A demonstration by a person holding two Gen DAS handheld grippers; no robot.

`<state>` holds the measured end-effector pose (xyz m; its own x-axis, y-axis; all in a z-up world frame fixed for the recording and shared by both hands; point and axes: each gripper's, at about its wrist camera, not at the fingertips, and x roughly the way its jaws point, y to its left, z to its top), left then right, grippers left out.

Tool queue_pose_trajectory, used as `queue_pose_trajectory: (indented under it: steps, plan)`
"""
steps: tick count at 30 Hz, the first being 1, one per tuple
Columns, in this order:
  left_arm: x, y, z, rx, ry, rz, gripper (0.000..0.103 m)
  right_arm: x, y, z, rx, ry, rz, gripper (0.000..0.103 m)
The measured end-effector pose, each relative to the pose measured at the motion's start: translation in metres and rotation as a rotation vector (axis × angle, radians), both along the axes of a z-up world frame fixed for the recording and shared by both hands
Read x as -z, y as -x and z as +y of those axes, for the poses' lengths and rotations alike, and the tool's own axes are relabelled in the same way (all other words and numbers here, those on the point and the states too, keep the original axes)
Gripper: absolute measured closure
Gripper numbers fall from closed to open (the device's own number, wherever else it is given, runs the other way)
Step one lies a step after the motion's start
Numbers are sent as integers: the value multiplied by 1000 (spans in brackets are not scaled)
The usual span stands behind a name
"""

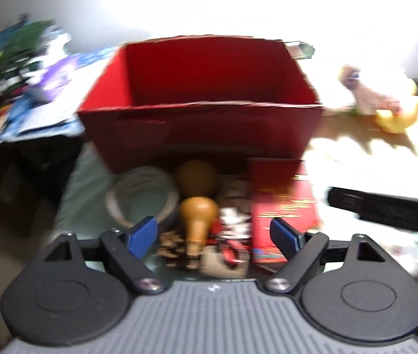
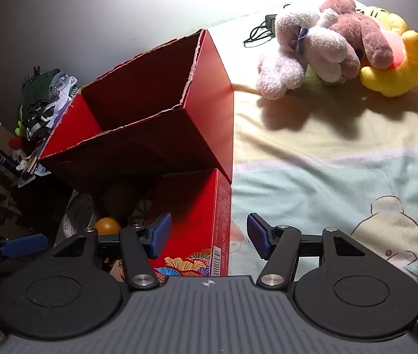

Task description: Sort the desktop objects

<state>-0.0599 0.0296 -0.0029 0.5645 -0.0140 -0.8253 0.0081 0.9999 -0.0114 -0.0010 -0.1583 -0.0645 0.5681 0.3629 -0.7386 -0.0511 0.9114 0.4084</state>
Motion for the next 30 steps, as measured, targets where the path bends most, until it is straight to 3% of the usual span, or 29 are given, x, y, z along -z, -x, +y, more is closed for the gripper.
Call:
queue_pose_trajectory:
  steps: [3, 9, 12, 15, 18, 24, 30]
  plan:
    - [-4, 9, -5, 94, 92, -20, 17, 4, -4, -10, -7, -43, 18, 45]
    - [16, 5, -33, 220, 155, 45, 37, 16, -15, -16, -69, -115, 87, 47]
    - [30, 5, -51, 277, 147, 73, 38, 20, -19, -17, -100, -134, 101, 49]
    - [43, -3, -59, 253, 73, 73, 38, 22, -24, -16, -126, -132, 112, 50]
    - [54, -14, -54, 188, 60, 86, 38, 26, -30, -13, -144, -119, 130, 51]
    - [68, -29, -39, 118, 75, 111, 34, 34, -43, -3, -182, -119, 144, 52]
    - [73, -37, -33, 108, 174, 121, 32, 48, -52, 4, -190, -126, 170, 51]
